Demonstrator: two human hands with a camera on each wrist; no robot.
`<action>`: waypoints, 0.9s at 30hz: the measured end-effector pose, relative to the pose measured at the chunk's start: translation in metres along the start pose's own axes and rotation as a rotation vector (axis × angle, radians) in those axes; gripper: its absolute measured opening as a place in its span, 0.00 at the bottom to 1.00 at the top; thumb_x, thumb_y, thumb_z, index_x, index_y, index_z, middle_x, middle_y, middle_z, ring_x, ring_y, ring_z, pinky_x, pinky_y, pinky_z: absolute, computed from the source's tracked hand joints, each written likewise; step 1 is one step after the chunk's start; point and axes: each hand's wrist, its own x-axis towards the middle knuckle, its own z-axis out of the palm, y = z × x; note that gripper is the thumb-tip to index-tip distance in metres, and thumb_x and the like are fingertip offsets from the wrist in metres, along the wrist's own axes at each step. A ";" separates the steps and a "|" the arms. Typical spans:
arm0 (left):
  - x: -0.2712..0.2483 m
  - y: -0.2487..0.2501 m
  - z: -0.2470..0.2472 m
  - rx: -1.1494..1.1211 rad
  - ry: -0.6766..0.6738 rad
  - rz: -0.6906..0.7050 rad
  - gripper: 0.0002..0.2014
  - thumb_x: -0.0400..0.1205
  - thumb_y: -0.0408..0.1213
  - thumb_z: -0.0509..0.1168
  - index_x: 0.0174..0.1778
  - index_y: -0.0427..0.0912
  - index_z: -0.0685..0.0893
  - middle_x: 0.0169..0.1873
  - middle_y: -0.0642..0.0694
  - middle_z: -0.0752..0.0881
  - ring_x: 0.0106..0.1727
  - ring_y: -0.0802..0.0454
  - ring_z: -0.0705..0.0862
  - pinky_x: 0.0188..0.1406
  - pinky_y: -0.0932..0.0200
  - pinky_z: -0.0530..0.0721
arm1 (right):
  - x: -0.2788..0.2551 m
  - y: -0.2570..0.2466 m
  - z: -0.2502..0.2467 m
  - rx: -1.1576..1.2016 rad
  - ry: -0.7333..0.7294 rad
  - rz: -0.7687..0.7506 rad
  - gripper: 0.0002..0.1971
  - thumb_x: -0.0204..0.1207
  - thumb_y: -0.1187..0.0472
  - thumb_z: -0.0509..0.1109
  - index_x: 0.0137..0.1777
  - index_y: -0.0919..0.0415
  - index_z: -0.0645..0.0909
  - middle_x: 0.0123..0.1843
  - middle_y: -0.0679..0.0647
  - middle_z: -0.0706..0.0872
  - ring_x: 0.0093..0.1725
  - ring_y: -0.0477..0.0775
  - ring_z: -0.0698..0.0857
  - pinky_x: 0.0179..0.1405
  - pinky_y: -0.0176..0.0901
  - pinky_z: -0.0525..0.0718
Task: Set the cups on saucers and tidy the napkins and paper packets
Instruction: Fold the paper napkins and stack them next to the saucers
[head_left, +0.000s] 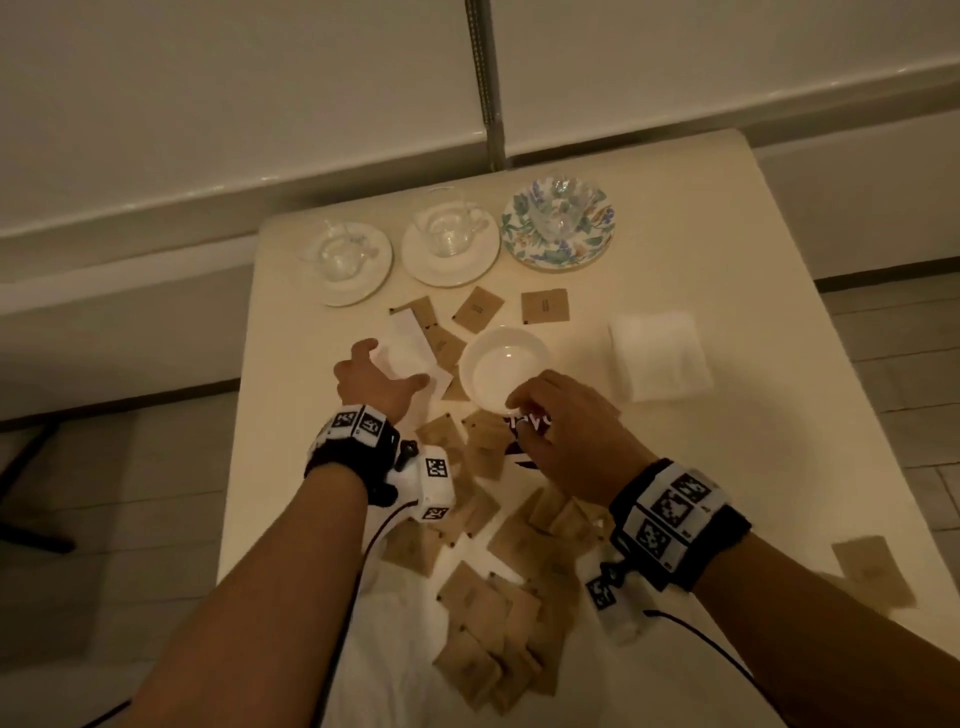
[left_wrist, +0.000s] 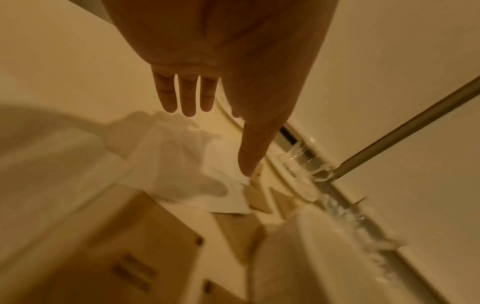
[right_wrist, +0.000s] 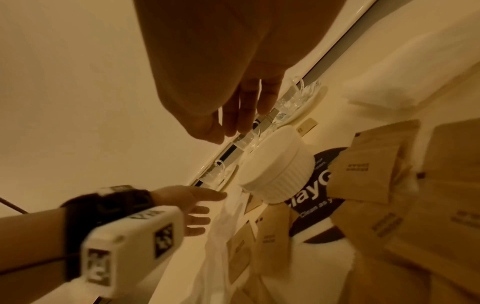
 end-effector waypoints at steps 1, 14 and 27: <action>0.009 -0.004 0.002 0.103 -0.058 -0.001 0.47 0.67 0.50 0.82 0.80 0.54 0.64 0.73 0.37 0.66 0.71 0.33 0.72 0.66 0.41 0.77 | 0.000 -0.005 0.003 -0.007 0.015 0.001 0.09 0.79 0.58 0.68 0.58 0.52 0.81 0.55 0.44 0.82 0.51 0.44 0.78 0.48 0.26 0.72; 0.009 -0.037 -0.005 -0.011 -0.095 0.206 0.13 0.74 0.33 0.75 0.54 0.44 0.87 0.46 0.45 0.86 0.50 0.45 0.86 0.47 0.59 0.80 | 0.002 -0.030 0.026 0.021 0.137 0.122 0.10 0.77 0.62 0.70 0.55 0.49 0.79 0.47 0.40 0.80 0.47 0.42 0.81 0.49 0.42 0.85; -0.101 -0.007 -0.041 -0.399 -0.273 0.608 0.11 0.72 0.41 0.80 0.47 0.46 0.87 0.44 0.50 0.88 0.42 0.51 0.87 0.40 0.58 0.88 | -0.005 -0.077 0.024 0.336 0.166 0.290 0.11 0.79 0.48 0.71 0.48 0.56 0.84 0.42 0.49 0.88 0.40 0.48 0.86 0.36 0.42 0.82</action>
